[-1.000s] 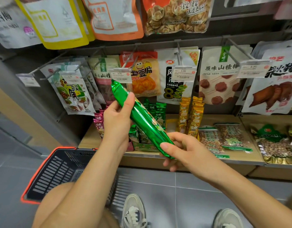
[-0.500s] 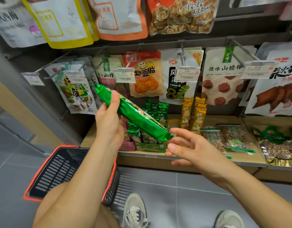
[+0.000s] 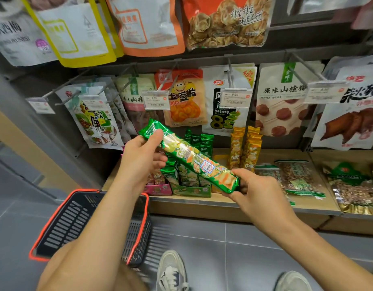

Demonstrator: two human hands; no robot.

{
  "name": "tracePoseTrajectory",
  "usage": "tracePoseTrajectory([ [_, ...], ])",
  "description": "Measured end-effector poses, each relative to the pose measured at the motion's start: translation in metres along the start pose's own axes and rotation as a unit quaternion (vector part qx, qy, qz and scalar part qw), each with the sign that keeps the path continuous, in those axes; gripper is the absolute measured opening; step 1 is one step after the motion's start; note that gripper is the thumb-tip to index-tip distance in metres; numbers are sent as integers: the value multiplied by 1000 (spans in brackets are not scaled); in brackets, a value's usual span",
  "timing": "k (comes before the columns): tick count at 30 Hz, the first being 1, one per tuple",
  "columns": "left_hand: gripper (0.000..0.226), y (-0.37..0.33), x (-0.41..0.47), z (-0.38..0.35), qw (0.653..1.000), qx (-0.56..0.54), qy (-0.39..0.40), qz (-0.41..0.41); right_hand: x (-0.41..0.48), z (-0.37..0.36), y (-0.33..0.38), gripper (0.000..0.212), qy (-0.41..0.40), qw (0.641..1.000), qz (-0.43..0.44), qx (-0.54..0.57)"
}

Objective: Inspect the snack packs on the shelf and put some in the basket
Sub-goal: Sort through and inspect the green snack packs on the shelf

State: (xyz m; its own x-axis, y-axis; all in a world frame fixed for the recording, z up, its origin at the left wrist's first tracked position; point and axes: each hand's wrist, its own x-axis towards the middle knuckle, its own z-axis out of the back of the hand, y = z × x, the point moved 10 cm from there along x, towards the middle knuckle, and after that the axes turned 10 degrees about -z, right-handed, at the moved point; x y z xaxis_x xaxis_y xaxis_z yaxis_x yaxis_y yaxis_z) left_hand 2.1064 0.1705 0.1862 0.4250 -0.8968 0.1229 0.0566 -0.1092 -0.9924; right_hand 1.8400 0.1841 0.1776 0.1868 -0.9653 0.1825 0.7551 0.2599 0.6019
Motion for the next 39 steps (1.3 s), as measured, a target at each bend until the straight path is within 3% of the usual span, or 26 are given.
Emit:
tracePoseTrajectory([
  [8, 4, -41, -12, -8, 986, 51, -13, -160, 10, -3, -11, 16, 30, 993, -37, -107],
  [9, 1, -49, -14, -10, 982, 48, -6, -181, 11, -5, -13, 19, 42, 991, -43, -118],
  [15, 21, -72, -35, -40, 954, 94, 65, -279, 14, -44, -38, 25, 256, 940, -94, -203],
  [16, 27, -73, -38, -47, 943, 127, 78, -298, 15, -44, -35, 40, 273, 940, -91, -184],
  [18, 36, -71, -48, -64, 909, 205, 127, -340, 22, -39, -18, 67, 283, 955, -74, -44],
  [20, 36, -60, -61, -85, 870, 272, 186, -367, 28, -27, 7, 74, 282, 950, -40, 133],
  [22, 35, -45, -74, -104, 847, 303, 236, -367, 31, -20, 18, 71, 260, 953, 1, 157],
  [26, 30, -13, -79, -126, 820, 364, 318, -308, 29, -25, 16, 65, 216, 975, 49, 15],
  [30, 50, 8, -72, -138, 804, 392, 390, -219, 36, -21, 5, 70, 184, 982, 41, -5],
  [32, 54, 5, -58, -143, 785, 423, 379, -250, 45, -7, -7, 65, 126, 992, 11, -23],
  [34, 40, 3, -34, -147, 745, 488, 342, -300, 52, 9, -19, 54, 53, 998, -16, -17],
  [36, 33, 21, -11, -149, 692, 562, 340, -300, 54, 24, -26, 46, -18, 999, -24, 19],
  [39, 52, 74, 3, -152, 585, 660, 387, -269, 53, 40, -28, 42, -102, 990, -9, 101],
])
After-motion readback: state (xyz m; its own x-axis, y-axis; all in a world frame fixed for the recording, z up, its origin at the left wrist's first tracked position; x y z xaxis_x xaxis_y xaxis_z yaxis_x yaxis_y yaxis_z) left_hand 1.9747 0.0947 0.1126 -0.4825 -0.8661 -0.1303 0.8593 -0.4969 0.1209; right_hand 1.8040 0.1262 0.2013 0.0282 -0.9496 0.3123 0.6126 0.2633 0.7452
